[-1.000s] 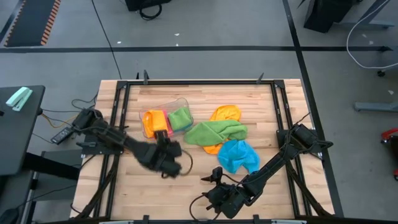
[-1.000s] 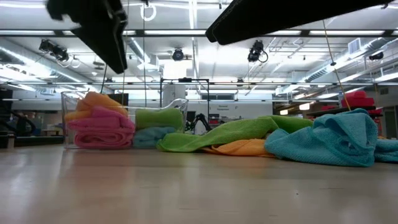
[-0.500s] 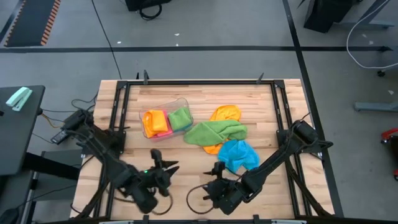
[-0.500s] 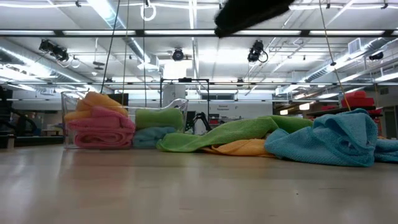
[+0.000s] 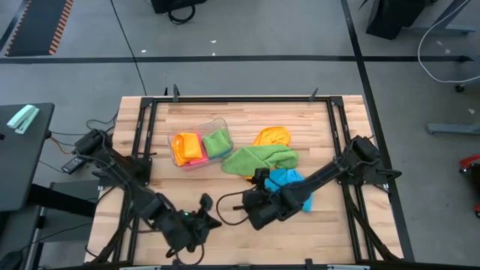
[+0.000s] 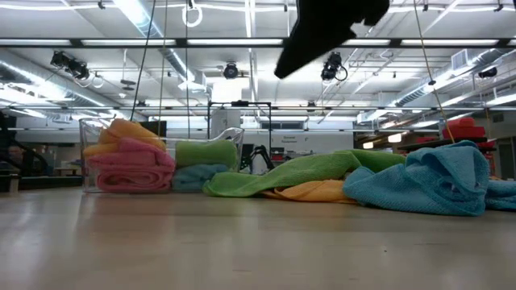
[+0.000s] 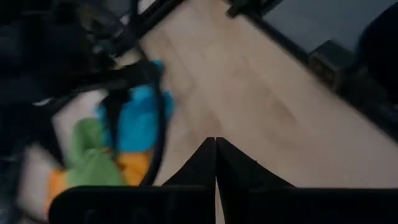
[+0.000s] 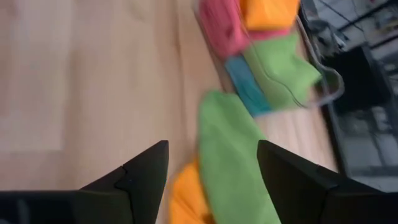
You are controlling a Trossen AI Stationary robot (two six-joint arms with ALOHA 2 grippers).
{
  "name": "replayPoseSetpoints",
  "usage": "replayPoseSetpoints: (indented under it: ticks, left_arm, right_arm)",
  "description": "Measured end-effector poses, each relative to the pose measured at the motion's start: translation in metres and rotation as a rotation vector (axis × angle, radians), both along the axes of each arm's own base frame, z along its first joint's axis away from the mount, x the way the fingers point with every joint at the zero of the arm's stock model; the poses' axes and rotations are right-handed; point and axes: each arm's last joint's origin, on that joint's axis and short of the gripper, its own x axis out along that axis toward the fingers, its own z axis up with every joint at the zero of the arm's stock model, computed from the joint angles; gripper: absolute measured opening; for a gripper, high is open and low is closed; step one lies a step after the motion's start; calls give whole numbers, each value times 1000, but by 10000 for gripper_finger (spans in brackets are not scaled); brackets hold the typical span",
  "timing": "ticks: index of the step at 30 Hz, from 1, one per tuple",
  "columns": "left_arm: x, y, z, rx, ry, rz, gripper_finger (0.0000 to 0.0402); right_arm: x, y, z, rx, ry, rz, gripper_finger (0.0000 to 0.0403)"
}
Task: Fold microfiber towels
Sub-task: Fold the green microfiber towel
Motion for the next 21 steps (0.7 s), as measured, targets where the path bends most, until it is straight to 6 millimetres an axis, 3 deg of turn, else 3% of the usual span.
replayPoseSetpoints:
  ticks: [7, 14, 21]
  left_arm:
    - [0, 24, -7, -71, 23, -8, 7]
    - [-25, 53, -15, -197, -79, -5, 9]
    - [-58, 79, -14, -309, -196, -1, 16]
  right_arm:
    - [-6, -5, 4, -31, 14, -2, 236]
    - [-21, -24, -13, 62, -12, 1, 218]
    - [-41, -51, -22, 215, -163, 30, 206]
